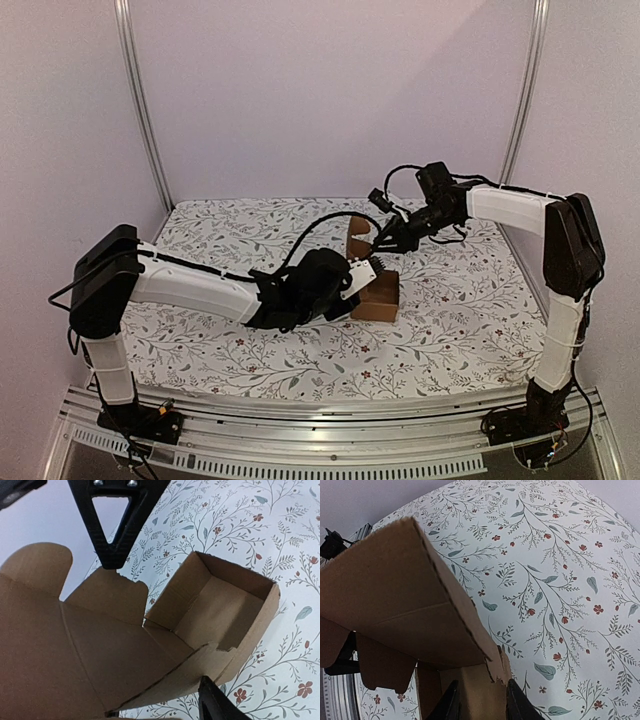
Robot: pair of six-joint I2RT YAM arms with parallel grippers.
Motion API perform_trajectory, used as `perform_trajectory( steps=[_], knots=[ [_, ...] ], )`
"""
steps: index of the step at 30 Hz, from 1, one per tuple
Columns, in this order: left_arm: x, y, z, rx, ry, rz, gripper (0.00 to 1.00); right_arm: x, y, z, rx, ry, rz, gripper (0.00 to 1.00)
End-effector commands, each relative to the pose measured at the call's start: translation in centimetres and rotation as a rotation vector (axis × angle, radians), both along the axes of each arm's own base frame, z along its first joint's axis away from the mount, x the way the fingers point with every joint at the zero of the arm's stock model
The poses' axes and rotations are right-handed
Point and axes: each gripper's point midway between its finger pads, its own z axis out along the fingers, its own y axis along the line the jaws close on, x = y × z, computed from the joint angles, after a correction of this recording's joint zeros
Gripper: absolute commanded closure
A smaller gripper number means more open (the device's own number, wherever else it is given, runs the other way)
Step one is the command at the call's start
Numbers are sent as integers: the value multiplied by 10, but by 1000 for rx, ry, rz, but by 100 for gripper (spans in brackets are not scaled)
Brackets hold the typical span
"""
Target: Fold the paper box
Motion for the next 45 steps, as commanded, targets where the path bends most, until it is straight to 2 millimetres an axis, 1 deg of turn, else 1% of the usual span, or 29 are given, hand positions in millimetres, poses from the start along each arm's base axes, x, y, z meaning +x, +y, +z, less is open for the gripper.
perform_trajectory(
  steps=[1, 4, 7, 11, 14, 17, 20, 23, 24, 26, 30, 34, 41, 45],
  knots=[
    [3, -4, 12, -29, -17, 2, 46, 4, 0, 10, -12, -57, -13, 69],
    [4, -5, 12, -33, -16, 2, 46, 6, 0, 8, -16, -54, -21, 69],
    [4, -6, 11, -32, -14, -1, 46, 5, 1, 8, -12, -55, -17, 66],
    [5, -7, 12, -34, -17, -1, 46, 4, 6, 12, 13, -52, 3, 66],
    [6, -7, 13, -32, -19, -1, 46, 3, 10, 7, 9, -43, 13, 67],
    [7, -8, 15, -36, -23, 3, 46, 2, 13, 2, 6, -25, 19, 71],
    [8, -10, 15, -36, -25, 4, 46, 1, 13, -2, 3, -15, 21, 78],
    [9, -13, 15, -36, -25, 5, 46, -1, 11, -5, -4, -13, 23, 90],
    [10, -14, 14, -35, -25, 5, 46, -2, 10, -5, -6, -16, 25, 93],
    [11, -17, 14, -38, -25, 4, 46, -3, 9, -7, -11, -17, 26, 94],
    [13, -22, 10, -28, -21, 0, 46, -4, 3, -8, -17, -18, 21, 95],
    [13, -26, 5, -11, -21, -4, 47, -1, -7, -12, -16, -4, 3, 95],
    [10, -31, -3, 8, -24, 1, 47, -3, -20, -21, -15, 20, -5, 95],
    [6, -38, -4, 6, -29, -3, 47, -1, -25, -27, -15, 28, -12, 95]
  ],
)
